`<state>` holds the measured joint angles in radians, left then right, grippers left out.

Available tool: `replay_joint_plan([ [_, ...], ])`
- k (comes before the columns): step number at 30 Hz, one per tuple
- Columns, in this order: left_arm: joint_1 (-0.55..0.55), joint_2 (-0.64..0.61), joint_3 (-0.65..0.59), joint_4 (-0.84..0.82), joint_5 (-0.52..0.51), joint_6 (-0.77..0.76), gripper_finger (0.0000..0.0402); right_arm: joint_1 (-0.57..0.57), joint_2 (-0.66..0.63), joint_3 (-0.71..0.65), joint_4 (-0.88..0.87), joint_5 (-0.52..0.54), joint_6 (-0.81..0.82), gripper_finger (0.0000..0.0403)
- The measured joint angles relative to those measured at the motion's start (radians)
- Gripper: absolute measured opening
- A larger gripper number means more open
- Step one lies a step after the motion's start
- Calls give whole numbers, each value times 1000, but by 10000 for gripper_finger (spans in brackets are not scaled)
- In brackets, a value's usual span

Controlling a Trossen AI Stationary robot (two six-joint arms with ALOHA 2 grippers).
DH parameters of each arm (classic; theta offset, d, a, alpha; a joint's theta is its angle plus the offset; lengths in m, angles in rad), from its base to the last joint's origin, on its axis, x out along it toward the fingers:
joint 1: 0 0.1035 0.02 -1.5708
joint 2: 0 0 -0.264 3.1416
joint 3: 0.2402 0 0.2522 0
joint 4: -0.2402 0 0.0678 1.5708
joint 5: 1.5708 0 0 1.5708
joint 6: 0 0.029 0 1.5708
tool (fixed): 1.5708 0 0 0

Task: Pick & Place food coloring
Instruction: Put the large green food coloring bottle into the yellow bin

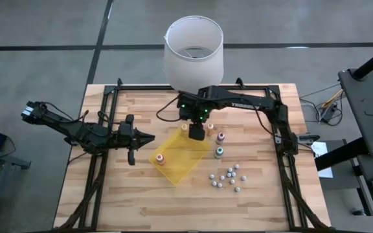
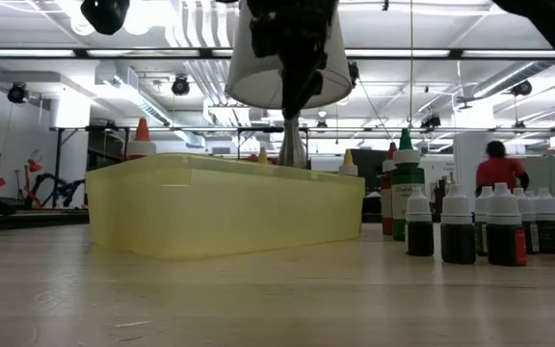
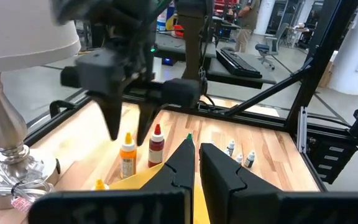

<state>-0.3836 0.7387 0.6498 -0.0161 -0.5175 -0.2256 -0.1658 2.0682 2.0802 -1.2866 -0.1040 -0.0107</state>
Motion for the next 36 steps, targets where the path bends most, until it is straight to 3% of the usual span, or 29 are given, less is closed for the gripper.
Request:
replay_joint_plan([
  [10, 0, 0, 0, 0, 0, 0, 0, 24, -222, -263, 21, -1, 71, 169],
  [22, 0, 0, 0, 0, 0, 5, 0, 82, -534, -625, 208, -3, 140, 169],
  [36, 0, 4, 0, -2, -5, 5, 0, 150, -576, -759, 271, -14, 112, 169],
])
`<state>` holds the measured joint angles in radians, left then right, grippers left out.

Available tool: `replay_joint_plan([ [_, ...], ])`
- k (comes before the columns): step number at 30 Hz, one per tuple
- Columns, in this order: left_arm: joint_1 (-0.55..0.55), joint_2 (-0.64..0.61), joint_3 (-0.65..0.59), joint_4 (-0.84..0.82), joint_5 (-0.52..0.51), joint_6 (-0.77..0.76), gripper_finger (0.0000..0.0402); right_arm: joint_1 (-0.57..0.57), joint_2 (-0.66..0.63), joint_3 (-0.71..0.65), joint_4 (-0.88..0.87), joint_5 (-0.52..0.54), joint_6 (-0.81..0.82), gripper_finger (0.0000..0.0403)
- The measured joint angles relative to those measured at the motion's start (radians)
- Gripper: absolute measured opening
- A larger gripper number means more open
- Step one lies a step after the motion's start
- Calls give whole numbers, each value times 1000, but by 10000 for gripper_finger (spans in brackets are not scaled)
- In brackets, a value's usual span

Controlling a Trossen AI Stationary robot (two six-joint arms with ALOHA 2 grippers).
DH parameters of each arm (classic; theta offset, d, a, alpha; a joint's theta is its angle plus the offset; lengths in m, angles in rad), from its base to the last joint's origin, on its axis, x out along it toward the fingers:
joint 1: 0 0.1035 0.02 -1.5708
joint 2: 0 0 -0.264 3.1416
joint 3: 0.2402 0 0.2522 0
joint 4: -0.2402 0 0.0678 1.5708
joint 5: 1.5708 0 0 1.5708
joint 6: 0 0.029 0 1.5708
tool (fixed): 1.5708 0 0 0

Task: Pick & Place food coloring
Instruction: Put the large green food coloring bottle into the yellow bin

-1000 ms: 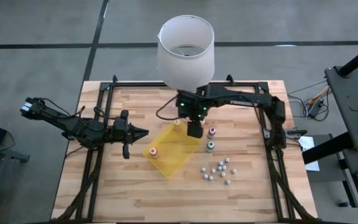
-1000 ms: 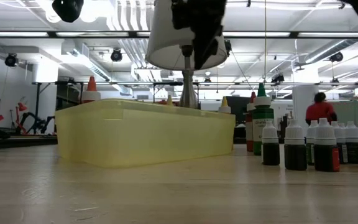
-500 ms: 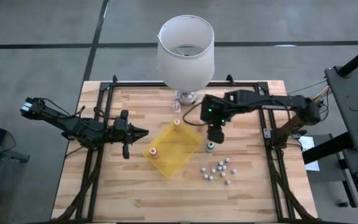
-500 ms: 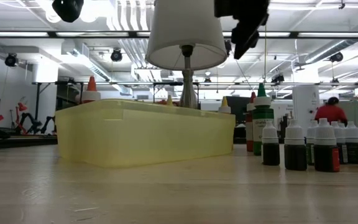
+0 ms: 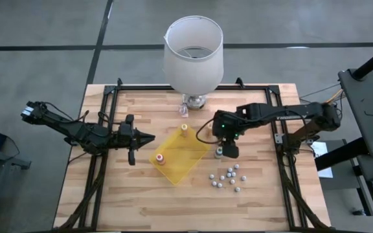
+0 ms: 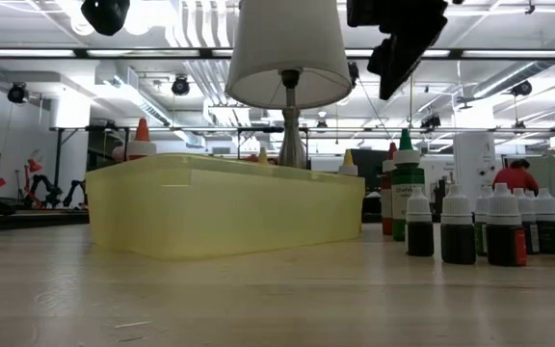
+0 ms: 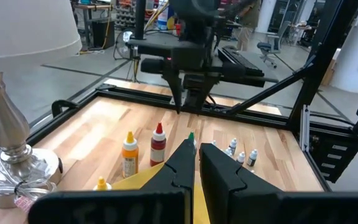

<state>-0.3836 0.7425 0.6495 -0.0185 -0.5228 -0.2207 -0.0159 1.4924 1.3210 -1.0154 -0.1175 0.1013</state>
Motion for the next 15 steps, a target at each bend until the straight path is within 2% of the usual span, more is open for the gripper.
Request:
replay_joint_plan([
  [6, 0, 0, 0, -1, 0, 0, 0, 21, 16, -16, 5, -23, -28, 171],
  [15, 0, 3, 0, -5, 1, -17, 0, 45, 88, -17, 10, -16, -82, 219],
])
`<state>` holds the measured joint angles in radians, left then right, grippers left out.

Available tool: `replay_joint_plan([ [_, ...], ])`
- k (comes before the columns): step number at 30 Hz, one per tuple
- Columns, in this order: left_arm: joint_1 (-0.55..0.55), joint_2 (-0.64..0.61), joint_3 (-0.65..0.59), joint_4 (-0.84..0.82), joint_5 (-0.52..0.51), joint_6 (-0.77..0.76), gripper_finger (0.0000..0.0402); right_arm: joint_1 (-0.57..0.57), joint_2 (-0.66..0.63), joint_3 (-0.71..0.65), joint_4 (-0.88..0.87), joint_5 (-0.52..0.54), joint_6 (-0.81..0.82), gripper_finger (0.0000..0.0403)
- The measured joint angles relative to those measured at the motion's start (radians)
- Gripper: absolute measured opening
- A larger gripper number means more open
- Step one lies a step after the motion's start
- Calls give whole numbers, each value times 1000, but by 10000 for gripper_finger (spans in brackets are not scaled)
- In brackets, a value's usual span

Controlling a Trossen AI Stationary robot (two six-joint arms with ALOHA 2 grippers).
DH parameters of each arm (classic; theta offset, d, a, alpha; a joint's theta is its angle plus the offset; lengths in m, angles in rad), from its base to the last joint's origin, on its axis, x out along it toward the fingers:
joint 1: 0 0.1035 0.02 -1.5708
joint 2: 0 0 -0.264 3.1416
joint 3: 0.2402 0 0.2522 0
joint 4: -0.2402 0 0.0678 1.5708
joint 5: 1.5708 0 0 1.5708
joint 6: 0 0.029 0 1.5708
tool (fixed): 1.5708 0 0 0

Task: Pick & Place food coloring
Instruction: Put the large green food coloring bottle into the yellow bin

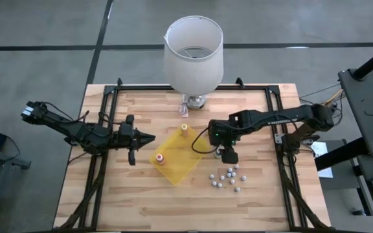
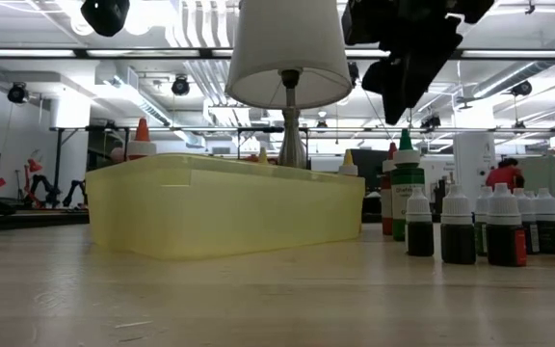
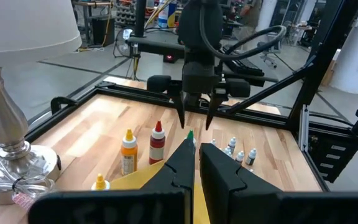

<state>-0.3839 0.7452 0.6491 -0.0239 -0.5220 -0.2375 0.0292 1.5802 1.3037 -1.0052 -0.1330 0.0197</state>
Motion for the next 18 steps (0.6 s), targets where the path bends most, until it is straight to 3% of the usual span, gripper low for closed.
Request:
replay_joint_plan([
  [6, 0, 0, 0, -1, 0, -1, 0, 0, 44, 0, -7, 1, -46, 235],
  [18, 0, 0, 0, 0, 0, -2, 0, 30, 110, 2, -5, 26, -76, 230],
])
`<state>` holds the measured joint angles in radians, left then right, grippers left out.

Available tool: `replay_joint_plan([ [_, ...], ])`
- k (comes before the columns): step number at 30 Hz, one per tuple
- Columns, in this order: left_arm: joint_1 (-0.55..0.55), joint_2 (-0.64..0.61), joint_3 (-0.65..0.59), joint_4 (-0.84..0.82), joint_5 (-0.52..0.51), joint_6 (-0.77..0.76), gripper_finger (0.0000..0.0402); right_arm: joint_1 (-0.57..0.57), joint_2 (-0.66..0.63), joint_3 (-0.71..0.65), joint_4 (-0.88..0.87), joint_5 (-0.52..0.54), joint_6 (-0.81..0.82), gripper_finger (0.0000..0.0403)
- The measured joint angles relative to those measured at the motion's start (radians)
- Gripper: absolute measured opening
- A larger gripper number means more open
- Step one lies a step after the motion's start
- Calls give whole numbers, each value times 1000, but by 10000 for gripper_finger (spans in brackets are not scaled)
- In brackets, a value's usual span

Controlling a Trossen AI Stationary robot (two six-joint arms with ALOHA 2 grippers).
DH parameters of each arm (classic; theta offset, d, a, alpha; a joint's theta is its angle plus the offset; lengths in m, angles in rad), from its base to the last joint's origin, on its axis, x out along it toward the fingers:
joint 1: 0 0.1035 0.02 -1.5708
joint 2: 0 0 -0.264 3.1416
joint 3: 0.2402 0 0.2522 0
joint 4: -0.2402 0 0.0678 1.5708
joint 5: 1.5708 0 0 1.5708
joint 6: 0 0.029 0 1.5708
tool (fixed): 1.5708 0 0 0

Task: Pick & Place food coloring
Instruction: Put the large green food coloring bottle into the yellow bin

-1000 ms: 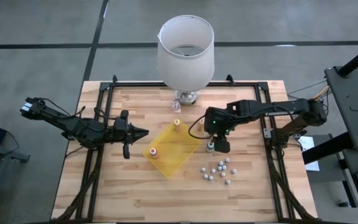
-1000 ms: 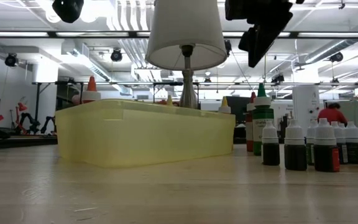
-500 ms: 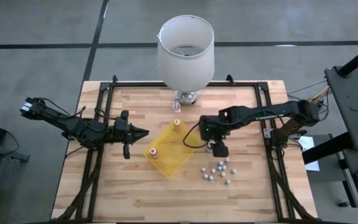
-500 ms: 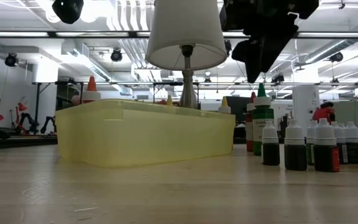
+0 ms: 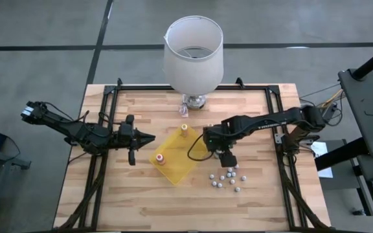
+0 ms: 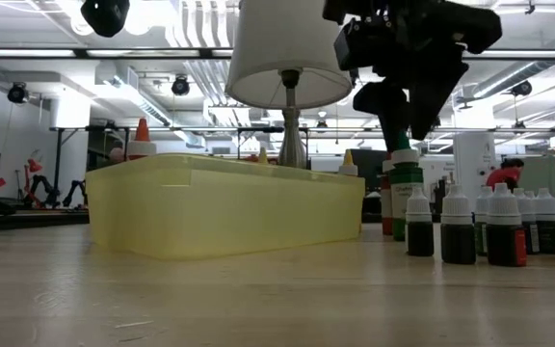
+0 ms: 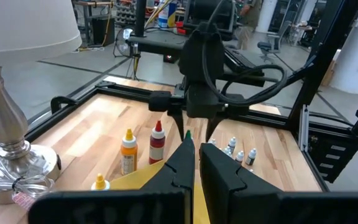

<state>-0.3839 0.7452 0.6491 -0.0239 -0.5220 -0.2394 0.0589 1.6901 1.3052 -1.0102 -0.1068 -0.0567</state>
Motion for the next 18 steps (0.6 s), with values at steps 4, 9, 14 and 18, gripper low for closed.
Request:
replay_joint_plan([
  [4, 0, 0, 0, 0, 0, -1, 0, 1, 6, 2, 0, 32, 1, 224],
  [9, 0, 0, 0, 0, 0, -1, 0, 0, 5, 2, -2, 34, 12, 224],
  [14, 0, 0, 0, 0, 0, -1, 0, 1, -8, 0, -6, 30, 48, 223],
  [18, 0, 0, 0, 0, 0, -1, 0, 3, -17, 5, -17, 27, 58, 225],
])
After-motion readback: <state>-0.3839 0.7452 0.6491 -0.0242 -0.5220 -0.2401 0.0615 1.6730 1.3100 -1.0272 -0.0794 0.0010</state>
